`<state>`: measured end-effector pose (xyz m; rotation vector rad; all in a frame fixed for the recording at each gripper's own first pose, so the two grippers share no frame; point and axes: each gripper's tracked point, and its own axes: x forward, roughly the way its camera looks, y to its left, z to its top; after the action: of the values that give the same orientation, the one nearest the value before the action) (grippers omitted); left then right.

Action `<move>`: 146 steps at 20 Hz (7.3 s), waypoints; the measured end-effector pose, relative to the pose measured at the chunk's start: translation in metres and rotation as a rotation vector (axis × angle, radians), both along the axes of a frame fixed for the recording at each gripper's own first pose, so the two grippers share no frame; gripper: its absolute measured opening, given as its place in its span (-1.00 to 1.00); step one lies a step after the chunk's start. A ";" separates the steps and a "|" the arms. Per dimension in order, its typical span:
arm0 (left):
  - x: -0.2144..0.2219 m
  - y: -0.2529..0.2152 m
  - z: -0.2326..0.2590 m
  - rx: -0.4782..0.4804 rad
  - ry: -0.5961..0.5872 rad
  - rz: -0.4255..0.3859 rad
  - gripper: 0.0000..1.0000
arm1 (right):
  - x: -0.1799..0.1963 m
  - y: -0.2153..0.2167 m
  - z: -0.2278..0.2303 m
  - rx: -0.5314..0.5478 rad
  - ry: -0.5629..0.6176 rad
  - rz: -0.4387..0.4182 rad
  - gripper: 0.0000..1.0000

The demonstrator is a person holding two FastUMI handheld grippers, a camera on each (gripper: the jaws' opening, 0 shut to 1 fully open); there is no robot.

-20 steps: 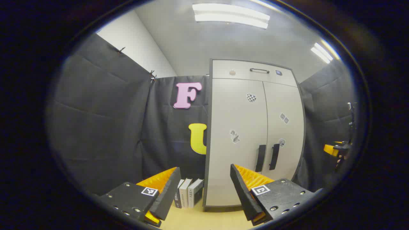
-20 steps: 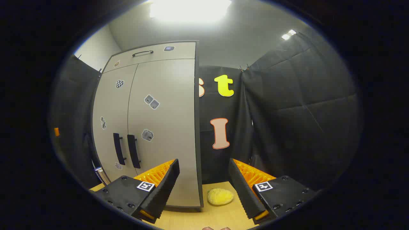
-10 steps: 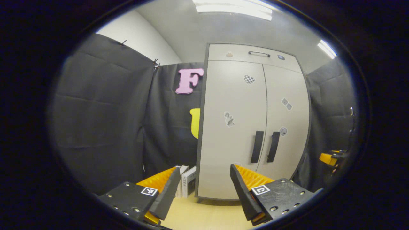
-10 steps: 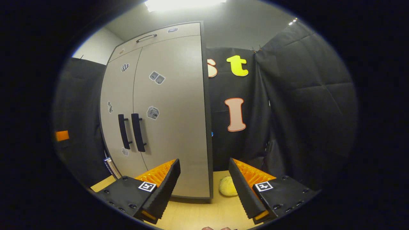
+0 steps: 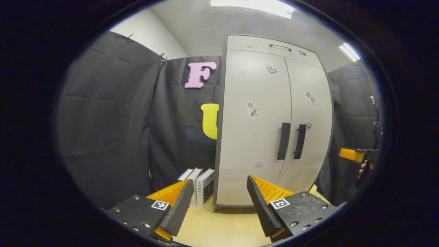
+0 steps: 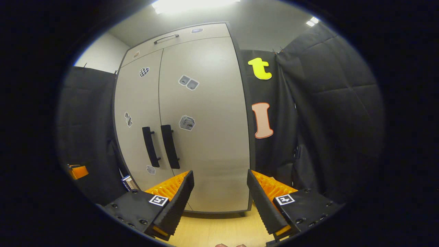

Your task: Open the right door of the double-door shoe cabinet with the right hand, and open the left door with the left hand.

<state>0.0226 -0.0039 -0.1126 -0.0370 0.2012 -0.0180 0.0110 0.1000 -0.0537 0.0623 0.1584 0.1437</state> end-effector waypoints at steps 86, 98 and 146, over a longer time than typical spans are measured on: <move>-0.053 -0.081 -0.033 -0.042 0.037 -0.046 0.80 | 0.052 0.099 0.004 -0.011 0.071 0.461 -0.81; -0.064 -0.138 -0.030 -0.059 0.013 -0.071 0.82 | 0.030 0.062 0.009 0.001 0.059 0.532 -0.80; 0.010 -0.133 -0.053 -0.112 0.041 -0.263 0.81 | -0.007 -0.126 -0.013 0.090 0.041 0.054 -0.87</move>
<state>0.0324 -0.1367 -0.1655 -0.1226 0.2449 -0.2906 0.0040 -0.0263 -0.0668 0.1513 0.1942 0.2033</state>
